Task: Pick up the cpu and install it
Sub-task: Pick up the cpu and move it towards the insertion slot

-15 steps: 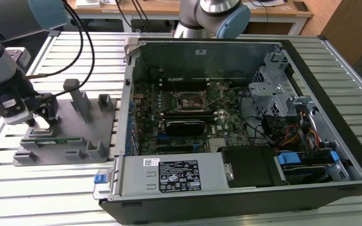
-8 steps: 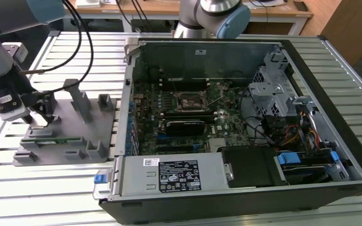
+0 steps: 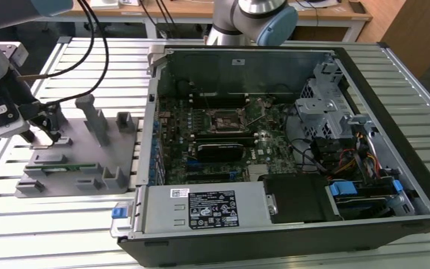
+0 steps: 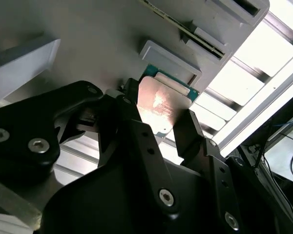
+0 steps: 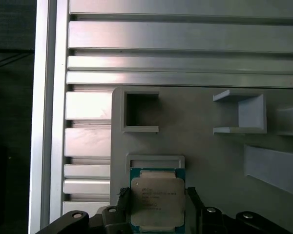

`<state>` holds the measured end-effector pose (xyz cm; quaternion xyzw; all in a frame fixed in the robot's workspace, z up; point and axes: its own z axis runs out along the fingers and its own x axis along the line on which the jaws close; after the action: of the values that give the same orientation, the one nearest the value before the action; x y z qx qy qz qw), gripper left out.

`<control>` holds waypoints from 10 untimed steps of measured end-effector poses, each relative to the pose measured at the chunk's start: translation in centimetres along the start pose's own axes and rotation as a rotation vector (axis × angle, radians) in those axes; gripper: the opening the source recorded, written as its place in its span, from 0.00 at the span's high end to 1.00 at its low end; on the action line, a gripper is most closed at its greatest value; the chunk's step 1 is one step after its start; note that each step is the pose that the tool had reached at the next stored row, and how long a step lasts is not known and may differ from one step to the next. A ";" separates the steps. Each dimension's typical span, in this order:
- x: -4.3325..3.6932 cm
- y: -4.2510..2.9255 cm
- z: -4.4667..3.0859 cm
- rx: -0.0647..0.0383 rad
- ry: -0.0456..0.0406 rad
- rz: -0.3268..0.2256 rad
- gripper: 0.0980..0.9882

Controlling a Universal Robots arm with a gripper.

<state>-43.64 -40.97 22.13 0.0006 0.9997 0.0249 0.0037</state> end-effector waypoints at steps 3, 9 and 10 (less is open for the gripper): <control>0.00 0.03 -0.59 0.000 0.0000 0.000 0.51; -0.01 0.08 -1.49 0.000 -0.0001 0.000 0.51; -0.01 0.08 -1.65 0.000 -0.0001 0.000 0.51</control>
<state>-43.64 -40.97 23.78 0.0006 0.9997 0.0249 0.0038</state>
